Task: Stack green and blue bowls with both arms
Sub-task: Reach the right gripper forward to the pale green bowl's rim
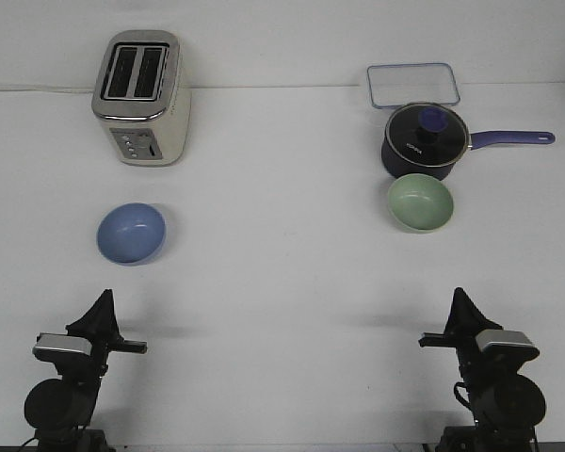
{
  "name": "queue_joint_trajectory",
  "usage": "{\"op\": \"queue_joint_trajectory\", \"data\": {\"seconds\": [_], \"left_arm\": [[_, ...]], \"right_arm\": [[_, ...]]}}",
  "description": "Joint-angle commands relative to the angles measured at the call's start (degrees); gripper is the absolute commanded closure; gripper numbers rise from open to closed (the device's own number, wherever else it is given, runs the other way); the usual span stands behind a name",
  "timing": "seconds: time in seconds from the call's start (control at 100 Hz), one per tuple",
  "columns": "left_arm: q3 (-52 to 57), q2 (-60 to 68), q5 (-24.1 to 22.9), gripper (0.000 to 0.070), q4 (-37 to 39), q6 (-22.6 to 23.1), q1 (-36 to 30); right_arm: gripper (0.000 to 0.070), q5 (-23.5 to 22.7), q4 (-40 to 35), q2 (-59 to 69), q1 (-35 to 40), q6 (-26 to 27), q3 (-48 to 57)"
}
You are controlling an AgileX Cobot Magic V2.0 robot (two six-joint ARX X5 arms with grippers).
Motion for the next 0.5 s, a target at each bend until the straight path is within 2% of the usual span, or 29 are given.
{"op": "queue_joint_trajectory", "data": {"seconds": [0.0,0.1,0.13,0.16,0.24,0.27,0.49], "left_arm": [[-1.1,0.0,0.1,0.0686,0.6,-0.1,0.0],[-1.1,0.0,0.1,0.0686,0.6,-0.1,0.0],[-1.1,0.0,0.1,0.0686,0.6,-0.1,0.0],[-1.1,0.0,0.1,0.0686,0.6,-0.1,0.0],[-1.1,0.0,0.1,0.0686,0.6,-0.1,0.0],[-1.1,0.0,0.1,0.0686,0.6,-0.1,0.0],[-1.1,0.0,0.1,0.0686,0.6,-0.1,0.0]], "right_arm": [[0.0700,1.0,-2.4,3.5,0.0,3.0,5.2],[0.0697,1.2,-8.5,11.6,0.0,3.4,13.7],[0.0658,1.0,-10.5,14.4,0.0,3.0,16.3],[0.0557,0.7,-12.5,17.2,0.0,2.6,19.0],[0.0182,-0.4,-16.9,24.8,0.0,1.5,25.7],[0.0118,-0.8,-18.4,27.6,0.0,1.1,28.1],[0.0125,-0.8,-25.7,46.8,-0.2,-2.4,43.2]]}}
